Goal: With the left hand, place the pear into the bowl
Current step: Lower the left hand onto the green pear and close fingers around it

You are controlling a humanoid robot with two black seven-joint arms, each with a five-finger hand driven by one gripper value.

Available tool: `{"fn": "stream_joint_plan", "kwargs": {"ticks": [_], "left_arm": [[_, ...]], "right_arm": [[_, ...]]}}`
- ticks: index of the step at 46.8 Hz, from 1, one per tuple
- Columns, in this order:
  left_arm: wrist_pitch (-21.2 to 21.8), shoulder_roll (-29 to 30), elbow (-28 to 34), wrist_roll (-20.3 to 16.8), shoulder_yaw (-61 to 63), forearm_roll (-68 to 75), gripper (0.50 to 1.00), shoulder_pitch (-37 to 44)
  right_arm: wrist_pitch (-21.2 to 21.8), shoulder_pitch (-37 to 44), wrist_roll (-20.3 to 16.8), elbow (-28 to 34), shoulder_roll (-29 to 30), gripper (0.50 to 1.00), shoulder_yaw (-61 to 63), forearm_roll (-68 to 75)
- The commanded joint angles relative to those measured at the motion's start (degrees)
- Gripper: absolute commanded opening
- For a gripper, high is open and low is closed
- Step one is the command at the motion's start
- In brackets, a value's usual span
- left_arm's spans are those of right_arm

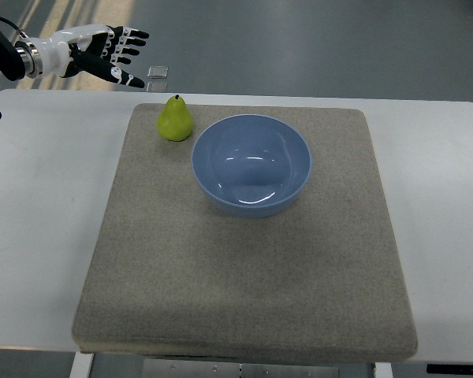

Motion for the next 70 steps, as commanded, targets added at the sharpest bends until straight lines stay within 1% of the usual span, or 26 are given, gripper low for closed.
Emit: {"fn": "stream_joint_plan", "kwargs": {"ticks": [1,5,10,15,24,36,46,55,59,63,65,67,70], "left_arm": [[3.86,-0.61,-0.91,-2.66,6.35,0.72,0.988,-1.26],[8.26,-1.14,-1.43,-4.16,12.85,2.21,0.988,-2.49],[12.57,-3.68,-1.35,-4.25,18.49,5.11,0.988,-3.37],[15.65,-5.7,-1.26,-4.25,21.48,7.84,0.988,-3.37],[17.93,-8.26,-0.47,-4.25,22.36,9.69,0.988,-3.02],[23.03,-9.66,0.58,-4.25,27.11,9.78,0.988,-2.32],[24.79,-11.07,1.73,-4.25,27.37,9.78,0.981,-0.82],[28.3,-12.65,2.26,-4.25,27.46,9.78,0.979,0.58],[29.01,-13.18,2.34,-4.25,27.46,9.86,0.975,0.94],[29.01,-13.27,2.34,-4.25,27.46,9.86,0.958,0.94],[29.01,-13.27,2.34,-4.25,27.46,9.86,0.928,0.94],[29.01,-13.27,2.34,-4.25,27.46,9.95,0.887,0.94],[28.92,-13.27,2.34,-4.25,27.98,10.04,0.851,0.94]], "right_arm": [[-0.01,0.0,0.0,-0.01,0.0,0.926,0.0,0.0],[-0.01,0.0,0.0,-0.01,0.0,0.926,0.0,0.0],[-0.01,0.0,0.0,0.08,0.0,0.926,0.0,0.0],[-0.01,0.0,0.0,-0.01,0.0,0.926,0.0,0.0],[-0.01,0.0,0.0,-0.01,0.0,0.924,0.0,0.0],[-0.01,0.0,0.0,-0.01,0.0,0.926,0.0,0.0],[-0.01,0.0,0.0,-0.01,0.0,0.926,0.0,0.0],[-0.01,0.0,0.0,-0.01,0.0,0.926,0.0,0.0],[-0.01,0.0,0.0,-0.01,0.0,0.926,0.0,0.0],[-0.01,0.0,0.0,-0.01,0.0,0.926,0.0,0.0],[-0.01,0.0,0.0,-0.01,0.0,0.926,0.0,0.0],[-0.01,0.0,0.0,-0.01,0.0,0.926,0.0,0.0],[-0.01,0.0,0.0,-0.01,0.0,0.926,0.0,0.0]]}}
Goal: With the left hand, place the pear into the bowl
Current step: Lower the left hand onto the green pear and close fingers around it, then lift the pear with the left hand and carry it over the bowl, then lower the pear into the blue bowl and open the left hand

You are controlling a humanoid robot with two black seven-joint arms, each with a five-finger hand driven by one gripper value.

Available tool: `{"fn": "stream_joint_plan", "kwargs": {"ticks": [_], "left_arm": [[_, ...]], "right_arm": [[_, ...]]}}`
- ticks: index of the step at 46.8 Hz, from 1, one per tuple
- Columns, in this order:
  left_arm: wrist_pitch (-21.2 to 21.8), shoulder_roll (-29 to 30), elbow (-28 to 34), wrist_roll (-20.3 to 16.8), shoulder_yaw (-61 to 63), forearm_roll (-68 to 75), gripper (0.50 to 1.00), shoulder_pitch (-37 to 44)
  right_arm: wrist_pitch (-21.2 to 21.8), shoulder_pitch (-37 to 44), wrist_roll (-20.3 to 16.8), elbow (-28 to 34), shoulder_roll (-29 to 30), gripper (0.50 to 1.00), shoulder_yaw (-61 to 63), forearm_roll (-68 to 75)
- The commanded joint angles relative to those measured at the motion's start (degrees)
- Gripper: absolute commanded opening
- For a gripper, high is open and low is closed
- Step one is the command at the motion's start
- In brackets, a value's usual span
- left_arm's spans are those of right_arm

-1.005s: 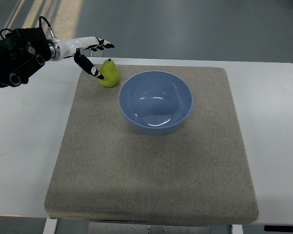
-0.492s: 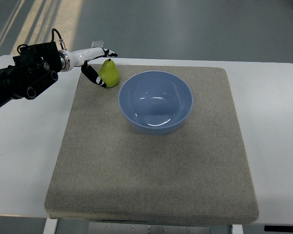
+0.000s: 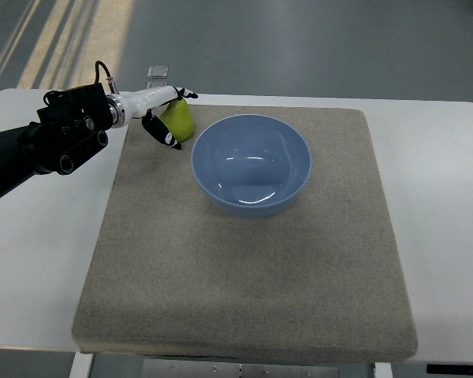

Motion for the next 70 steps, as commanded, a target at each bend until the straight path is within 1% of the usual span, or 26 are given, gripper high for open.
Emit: {"fn": "stream_joint_plan", "kwargs": {"ticks": [1,5,10,13,16,17,21,25,33,39,46,58,62,66,70], "left_arm": [[-0.09,0.0,-0.01,0.0,1.03,0.13,0.838,-0.08],[-0.09,0.0,-0.01,-0.09,2.88,0.04,0.754,-0.35],[-0.27,0.09,-0.1,-0.09,3.06,0.13,0.619,-0.43],[-0.53,0.35,-0.19,0.0,3.06,0.13,0.574,-0.7],[-0.79,0.7,-0.54,0.0,3.06,0.04,0.506,-0.96],[-0.97,0.88,-0.71,0.0,3.06,0.04,0.5,-1.31],[-1.58,2.19,-1.32,0.0,3.06,-0.48,0.5,-3.24],[-3.16,4.56,-4.04,0.0,2.97,-0.92,0.5,-5.35],[-8.08,12.3,-13.62,0.0,2.44,-1.19,0.5,-10.8],[-12.65,16.07,-20.3,0.0,1.92,-1.45,0.5,-14.05],[-16.26,19.68,-27.42,0.0,0.16,-2.51,0.5,-16.43],[-22.32,19.07,-35.78,0.0,-2.39,-2.42,0.5,-16.69],[-22.59,17.84,-36.92,0.0,-2.3,-2.33,0.5,-16.43],[-22.33,15.38,-36.57,0.7,-2.22,-1.45,0.5,-15.64],[-22.06,14.24,-36.57,1.14,-1.69,-1.37,0.5,-15.2]], "right_arm": [[0.0,0.0,0.0,-0.01,0.0,0.926,0.0,0.0],[0.0,0.0,0.0,-0.01,0.0,0.926,0.0,0.0],[0.0,0.0,0.0,-0.01,0.0,0.926,0.0,0.0],[0.0,0.0,0.0,-0.01,0.0,0.926,0.0,0.0],[0.0,0.0,0.0,-0.01,0.0,0.926,0.0,0.0],[0.0,0.0,0.0,-0.01,0.0,0.924,0.0,0.0],[0.0,0.0,0.0,-0.01,0.0,0.926,0.0,0.0],[0.0,0.0,0.0,-0.01,0.0,0.926,0.0,0.0],[0.0,0.0,0.0,0.0,0.0,0.926,0.0,0.0],[0.0,0.0,0.0,-0.01,0.0,0.926,0.0,0.0],[0.0,0.0,0.0,-0.01,0.0,0.926,0.0,0.0],[0.0,0.0,0.0,-0.01,0.0,0.926,0.0,0.0],[0.0,0.0,0.0,0.0,0.0,0.926,0.0,0.0],[0.0,0.0,0.0,-0.01,0.0,0.926,0.0,0.0],[0.0,0.0,0.0,-0.01,0.0,0.924,0.0,0.0]]}}
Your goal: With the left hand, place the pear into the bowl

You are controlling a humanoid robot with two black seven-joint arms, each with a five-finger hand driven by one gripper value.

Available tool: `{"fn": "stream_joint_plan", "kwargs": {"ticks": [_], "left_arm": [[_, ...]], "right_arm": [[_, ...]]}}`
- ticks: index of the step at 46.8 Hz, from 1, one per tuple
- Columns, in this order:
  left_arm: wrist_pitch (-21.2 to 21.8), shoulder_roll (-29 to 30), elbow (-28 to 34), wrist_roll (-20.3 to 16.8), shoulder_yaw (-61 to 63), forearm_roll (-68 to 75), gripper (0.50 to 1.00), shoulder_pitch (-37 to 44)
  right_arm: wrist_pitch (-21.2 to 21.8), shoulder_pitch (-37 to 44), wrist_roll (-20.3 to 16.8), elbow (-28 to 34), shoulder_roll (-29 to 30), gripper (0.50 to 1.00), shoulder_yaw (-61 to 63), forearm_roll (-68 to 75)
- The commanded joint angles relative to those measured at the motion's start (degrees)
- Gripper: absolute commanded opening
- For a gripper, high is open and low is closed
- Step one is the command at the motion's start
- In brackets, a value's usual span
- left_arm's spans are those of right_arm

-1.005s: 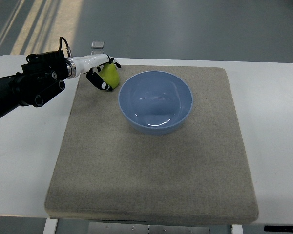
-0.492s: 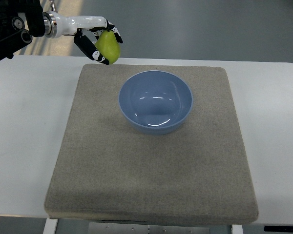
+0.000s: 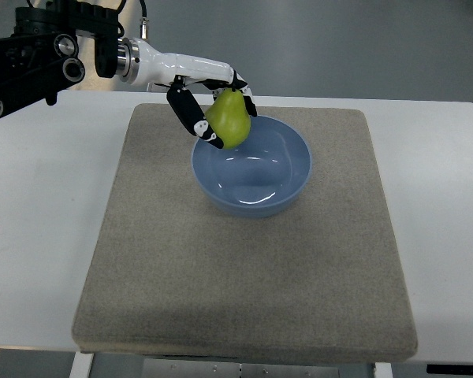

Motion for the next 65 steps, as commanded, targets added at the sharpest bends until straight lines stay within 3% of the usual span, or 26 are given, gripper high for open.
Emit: {"fn": "stream_joint_plan", "kwargs": {"ticks": [1,14,18,22,25,28,31,38,52,65], "left_arm": [[0.23,-0.94,0.06,0.49,0.39,0.07,0.5,0.54],[1.38,-4.89,1.2,3.04,0.47,0.42,0.5,3.44],[1.46,-5.16,1.38,3.83,0.39,0.33,0.589,4.06],[1.73,-5.77,1.55,3.83,0.3,0.25,0.771,4.59],[2.16,-5.77,1.82,3.83,0.03,-0.1,0.874,4.67],[3.57,-5.77,1.9,3.83,-0.23,-0.81,0.953,4.67],[5.76,-5.77,2.17,3.74,-0.41,-0.98,0.992,4.67],[9.28,-5.42,2.34,3.74,-0.67,-3.44,0.994,4.76],[9.46,-4.02,3.31,3.74,-1.46,-19.69,0.994,4.06],[9.37,-0.32,7.88,3.83,-11.73,-29.19,0.994,8.97]], "right_arm": [[0.0,-0.01,-0.01,-0.01,0.0,0.926,0.0,0.0],[0.0,-0.01,-0.01,-0.01,0.0,0.926,0.0,0.0],[0.0,-0.01,-0.01,-0.01,0.0,0.926,0.0,0.0],[0.0,-0.01,-0.01,-0.01,0.0,0.926,0.0,0.0],[0.0,-0.01,-0.01,-0.01,0.0,0.926,0.0,0.0],[0.0,-0.01,-0.01,-0.01,0.0,0.926,0.0,0.0],[0.0,-0.01,-0.01,-0.01,0.0,0.926,0.0,0.0],[0.0,-0.01,-0.01,-0.01,0.0,0.926,0.0,0.0],[0.0,-0.01,-0.01,-0.01,0.0,0.926,0.0,0.0],[0.0,-0.01,-0.01,-0.01,0.0,0.926,0.0,0.0]]}}
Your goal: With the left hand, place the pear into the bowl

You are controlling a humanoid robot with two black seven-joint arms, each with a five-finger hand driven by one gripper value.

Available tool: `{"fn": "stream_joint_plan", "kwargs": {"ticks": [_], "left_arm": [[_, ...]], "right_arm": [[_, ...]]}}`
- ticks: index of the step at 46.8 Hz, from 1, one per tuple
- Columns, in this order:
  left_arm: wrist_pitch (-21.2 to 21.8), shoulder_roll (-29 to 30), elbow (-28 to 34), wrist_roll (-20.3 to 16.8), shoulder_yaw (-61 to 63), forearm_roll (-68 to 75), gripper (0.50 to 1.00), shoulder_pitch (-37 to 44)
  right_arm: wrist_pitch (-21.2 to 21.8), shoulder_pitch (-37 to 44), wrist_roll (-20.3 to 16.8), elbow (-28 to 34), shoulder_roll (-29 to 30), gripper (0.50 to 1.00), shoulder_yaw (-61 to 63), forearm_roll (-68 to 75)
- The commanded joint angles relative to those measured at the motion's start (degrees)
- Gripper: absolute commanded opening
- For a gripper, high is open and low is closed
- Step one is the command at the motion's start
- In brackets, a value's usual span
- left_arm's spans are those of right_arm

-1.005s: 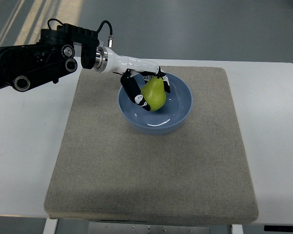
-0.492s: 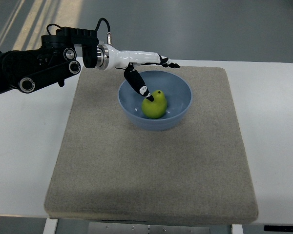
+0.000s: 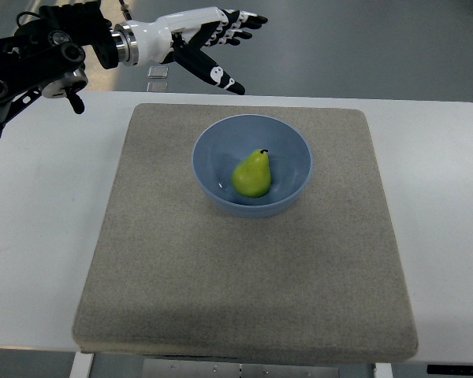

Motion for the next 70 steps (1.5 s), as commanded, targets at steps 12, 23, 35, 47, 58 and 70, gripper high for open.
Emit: {"fn": "stream_joint_plan", "kwargs": {"ticks": [12,23,35,47,58,70], "left_arm": [[-0.04,-0.14,7.24,0.06,-9.69,-7.76,0.994,8.98],[-0.74,0.04,8.39,0.06,-14.71,-18.04,0.994,14.96],[-1.62,-0.05,9.62,0.32,-14.71,-30.52,0.994,18.56],[-5.66,-0.58,10.32,0.32,-14.62,-34.49,0.994,20.76],[-5.93,-1.81,10.32,2.78,-14.62,-41.6,0.994,21.02],[-6.01,-1.46,11.2,6.48,-15.23,-44.59,0.994,21.11]], "right_arm": [[-0.01,-0.03,-0.01,-0.01,0.0,0.924,0.0,0.0],[-0.01,-0.03,-0.01,-0.01,0.0,0.926,0.0,0.0],[-0.01,-0.03,-0.01,-0.01,0.0,0.924,0.0,0.0],[-0.01,-0.03,-0.01,-0.01,0.0,0.926,0.0,0.0],[-0.01,-0.03,-0.01,-0.01,0.0,0.926,0.0,0.0],[0.43,-0.11,-0.01,0.17,0.0,0.924,0.0,0.09]]}}
